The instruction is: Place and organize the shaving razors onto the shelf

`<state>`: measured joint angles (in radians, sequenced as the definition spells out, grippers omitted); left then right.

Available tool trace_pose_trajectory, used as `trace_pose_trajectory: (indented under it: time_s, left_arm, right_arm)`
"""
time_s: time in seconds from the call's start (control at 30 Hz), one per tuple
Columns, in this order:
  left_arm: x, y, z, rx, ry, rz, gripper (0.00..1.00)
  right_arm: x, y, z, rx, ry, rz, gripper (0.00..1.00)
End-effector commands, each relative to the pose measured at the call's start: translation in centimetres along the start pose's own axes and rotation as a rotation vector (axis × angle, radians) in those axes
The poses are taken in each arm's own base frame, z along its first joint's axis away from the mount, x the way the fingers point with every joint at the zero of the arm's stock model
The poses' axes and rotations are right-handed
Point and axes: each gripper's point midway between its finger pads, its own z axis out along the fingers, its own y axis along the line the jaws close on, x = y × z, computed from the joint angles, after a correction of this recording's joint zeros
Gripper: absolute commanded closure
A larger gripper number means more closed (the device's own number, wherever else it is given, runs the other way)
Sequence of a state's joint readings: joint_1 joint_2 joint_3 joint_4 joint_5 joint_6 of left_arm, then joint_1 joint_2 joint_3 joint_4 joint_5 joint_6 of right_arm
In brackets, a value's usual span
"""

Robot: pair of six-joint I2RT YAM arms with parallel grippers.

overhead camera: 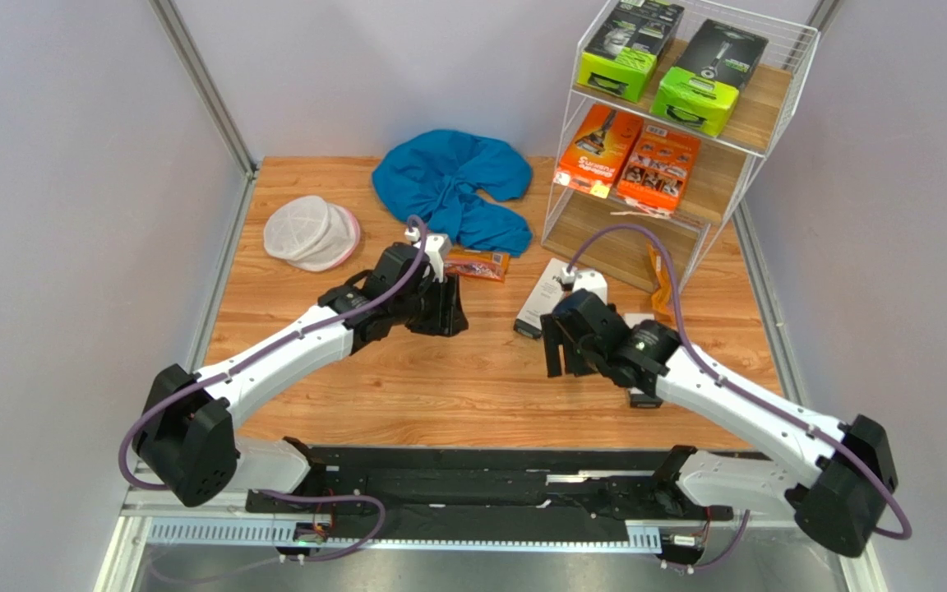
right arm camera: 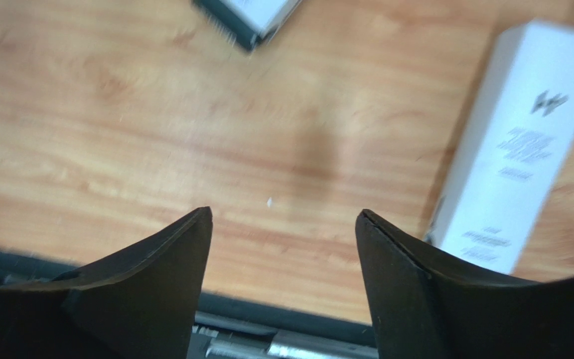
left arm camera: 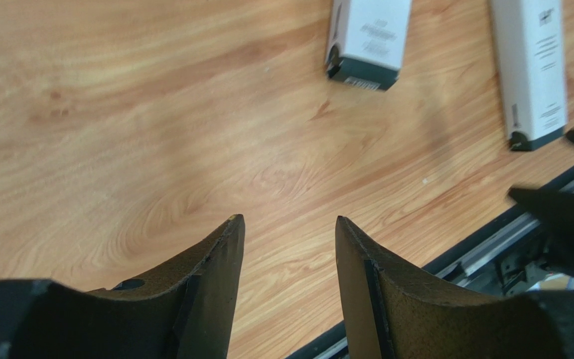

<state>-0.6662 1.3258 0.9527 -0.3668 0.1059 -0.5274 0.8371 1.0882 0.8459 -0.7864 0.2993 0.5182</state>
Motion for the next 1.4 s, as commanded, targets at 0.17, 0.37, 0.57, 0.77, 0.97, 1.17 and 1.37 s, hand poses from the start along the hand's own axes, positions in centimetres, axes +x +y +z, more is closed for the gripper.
trace_pose_trajectory:
  time_s: [0.17,0.37,0.57,0.77,0.97,1.17,1.37]
  left_arm:
    - [2.1,1.9,-0.1,-0.048,0.021,0.012,0.43]
    - [3.1,2.8,0.1,-0.065,0.034,-0.006,0.43]
    - [3.8,3.5,-0.3,-0.063,0.03,-0.02,0.44]
    - [5.1,4.1,-0.7,-0.06,0.041,-0.028,0.44]
    - [6.2,4.3,-1.0,-0.037,0.041,-0.038,0.44]
    - [6.9,4.5,-1.0,-0.024,0.048,-0.041,0.44]
    - [7.3,4.4,-1.3,-0.01,0.045,-0.045,0.44]
  right_arm:
    - [-6.1,-4.0,4.4,0.437,-0.008,-0.359,0.67]
    - [-7.3,-5.8,5.9,0.643,0.024,-0.488,0.89]
    - [-8.9,-7.0,7.5,0.783,0.049,-0.595,0.96]
    - [-9.0,-9.9,10.2,0.891,0.147,-0.667,1.0]
    - [-9.6,-13.7,10.0,1.014,0.198,-0.699,1.0]
    - [-10.1,-17.1,10.0,1.068,0.255,-0.654,1.0]
    - [-10.3,-18.9,11.3,1.084,0.315,-0.645,1.0]
